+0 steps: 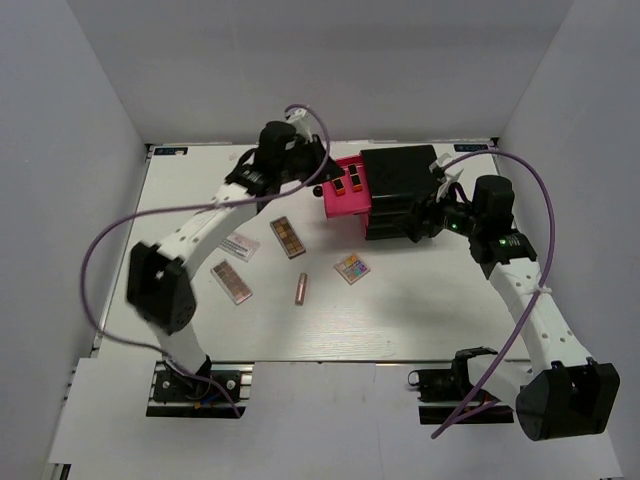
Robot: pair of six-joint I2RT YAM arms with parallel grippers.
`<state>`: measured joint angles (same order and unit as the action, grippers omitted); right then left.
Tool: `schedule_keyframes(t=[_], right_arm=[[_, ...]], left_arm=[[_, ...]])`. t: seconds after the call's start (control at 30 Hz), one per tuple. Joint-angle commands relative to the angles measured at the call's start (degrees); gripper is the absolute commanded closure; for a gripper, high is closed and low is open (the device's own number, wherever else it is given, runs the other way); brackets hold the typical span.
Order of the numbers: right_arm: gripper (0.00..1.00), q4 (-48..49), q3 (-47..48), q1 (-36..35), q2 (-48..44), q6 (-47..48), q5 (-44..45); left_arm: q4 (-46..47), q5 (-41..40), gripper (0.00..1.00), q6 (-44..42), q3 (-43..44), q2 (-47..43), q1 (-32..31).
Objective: Organize the makeup
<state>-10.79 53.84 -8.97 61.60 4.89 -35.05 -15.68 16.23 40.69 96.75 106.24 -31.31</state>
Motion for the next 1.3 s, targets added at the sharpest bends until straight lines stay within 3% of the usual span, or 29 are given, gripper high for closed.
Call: schedule_keyframes(t=[0.0, 0.1, 0.17, 0.3, 0.5, 0.6, 1.03, 1.2, 1.27], right_arm=[[0.22, 3.0, -1.4, 0.4, -2.5, 4.6, -4.5], [0.13, 3.0, -2.0, 0.3, -3.5, 5.7, -5.5], [0.12, 3.1, -2.6, 0.4, -3.8, 5.9, -5.5], [0.18, 3.1, -2.8, 0.4, -3.4, 5.7, -5.5], [0.38, 2.8, -3.4, 0.6, -3.3, 5.7, -6.0], [0.38, 3.1, -3.7, 0.9, -3.2, 5.2, -5.9], [0.36, 3.5, -4.3, 1.4, -3.3, 4.8, -6.3], [0.36, 3.6, -4.3, 1.5, -3.6, 4.7, -6.4], [0.36, 3.6, -4.4, 1.6, -3.8, 4.7, -6.3]], left_arm=[[3.3, 5.3, 0.81, -13.7, -15.1, -20.2, -0.2], [4.5, 7.6, 0.65, -18.5, -30.4, -29.0, -0.2], [0.9, 8.1, 0.49, -21.9, -35.0, -34.4, -0.2], [-4.5, 5.6, 0.38, -24.4, -42.6, -38.2, -0.2], [-10.3, -7.3, 0.35, -22.8, -48.4, -35.1, -1.5], [-14.4, -13.6, 0.34, -22.2, -46.8, -30.1, -3.0], [-14.4, -23.3, 0.28, -20.8, -40.8, -13.8, -8.9], [-15.3, -25.6, 0.3, -20.1, -38.6, -9.5, -10.2], [-15.6, -26.6, 0.36, -19.9, -38.4, -8.6, -10.2]])
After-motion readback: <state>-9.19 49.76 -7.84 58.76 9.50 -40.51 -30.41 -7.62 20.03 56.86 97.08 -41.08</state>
